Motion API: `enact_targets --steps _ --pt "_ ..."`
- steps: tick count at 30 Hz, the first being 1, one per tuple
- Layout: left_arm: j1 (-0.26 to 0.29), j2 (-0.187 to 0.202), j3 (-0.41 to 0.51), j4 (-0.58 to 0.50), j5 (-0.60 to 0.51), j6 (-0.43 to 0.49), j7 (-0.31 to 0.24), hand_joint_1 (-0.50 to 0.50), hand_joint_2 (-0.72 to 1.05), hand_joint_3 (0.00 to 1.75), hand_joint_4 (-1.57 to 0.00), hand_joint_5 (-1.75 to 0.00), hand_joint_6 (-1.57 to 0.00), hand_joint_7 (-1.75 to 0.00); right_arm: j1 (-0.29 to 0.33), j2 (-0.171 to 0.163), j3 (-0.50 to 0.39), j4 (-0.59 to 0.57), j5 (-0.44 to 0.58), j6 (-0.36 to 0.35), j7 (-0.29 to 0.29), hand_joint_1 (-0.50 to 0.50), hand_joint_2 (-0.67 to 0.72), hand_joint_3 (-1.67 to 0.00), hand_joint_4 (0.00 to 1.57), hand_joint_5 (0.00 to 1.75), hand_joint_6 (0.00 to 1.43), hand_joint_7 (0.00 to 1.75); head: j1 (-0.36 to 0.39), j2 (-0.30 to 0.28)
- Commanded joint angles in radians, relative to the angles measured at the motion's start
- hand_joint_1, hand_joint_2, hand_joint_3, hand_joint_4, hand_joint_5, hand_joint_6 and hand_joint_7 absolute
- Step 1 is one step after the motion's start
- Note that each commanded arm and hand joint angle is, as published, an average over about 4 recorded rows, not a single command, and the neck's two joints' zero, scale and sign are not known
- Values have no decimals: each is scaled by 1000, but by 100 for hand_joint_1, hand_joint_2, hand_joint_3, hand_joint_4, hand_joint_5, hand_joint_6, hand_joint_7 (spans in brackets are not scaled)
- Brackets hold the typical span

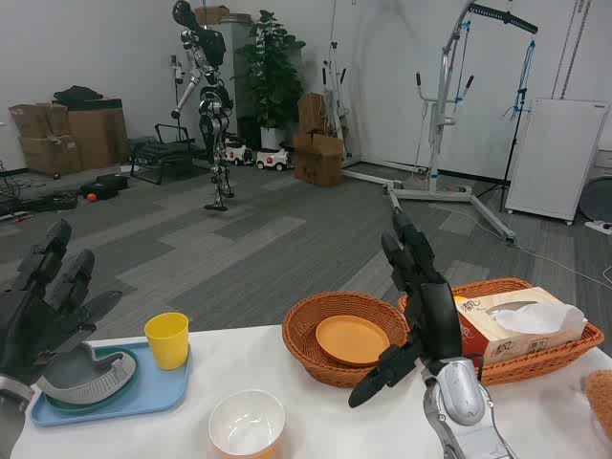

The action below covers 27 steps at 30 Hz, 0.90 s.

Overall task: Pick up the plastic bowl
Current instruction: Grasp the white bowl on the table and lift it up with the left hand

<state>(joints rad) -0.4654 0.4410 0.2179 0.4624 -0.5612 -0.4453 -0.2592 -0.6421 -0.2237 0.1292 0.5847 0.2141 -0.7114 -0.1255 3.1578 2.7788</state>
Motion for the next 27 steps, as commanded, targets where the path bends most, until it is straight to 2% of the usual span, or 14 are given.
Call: enact_targets --steps 1,5,8,14,17,19,27 --pt "-41 -33 -89 38 -11 -56 37 -50 63 0 0 0 0 0 2 27 3 37 -7 -94 -55 -46 47 0 0 0 0 0 14 -21" --pt "-41 -33 -91 39 -11 -56 37 -50 67 0 0 0 0 0 4 27 3 37 -7 -94 -55 -46 47 0 0 0 0 0 -4 -17" --pt "-41 -33 -92 39 -10 -56 37 -50 60 0 0 0 0 0 4 27 3 37 -8 -92 -55 -46 47 0 0 0 0 0 -12 -23" --pt "-44 -32 -94 40 -10 -57 37 -50 63 2 0 0 0 0 4 28 3 38 -9 -90 -55 -45 47 0 0 0 0 0 3 -47" --pt "-49 -31 -95 43 -9 -57 37 -50 65 4 0 0 0 0 4 27 3 40 -9 -88 -55 -43 47 0 0 0 0 0 -3 -44" --pt "-50 -31 -96 47 -9 -57 37 -50 60 0 0 0 0 0 3 27 2 40 -9 -88 -55 -44 47 0 0 0 0 0 -5 -43" --pt "-60 -31 -100 58 -9 -58 37 -50 60 0 0 0 0 0 2 26 3 44 -9 -85 -55 -45 47 0 0 0 0 0 -7 -40"
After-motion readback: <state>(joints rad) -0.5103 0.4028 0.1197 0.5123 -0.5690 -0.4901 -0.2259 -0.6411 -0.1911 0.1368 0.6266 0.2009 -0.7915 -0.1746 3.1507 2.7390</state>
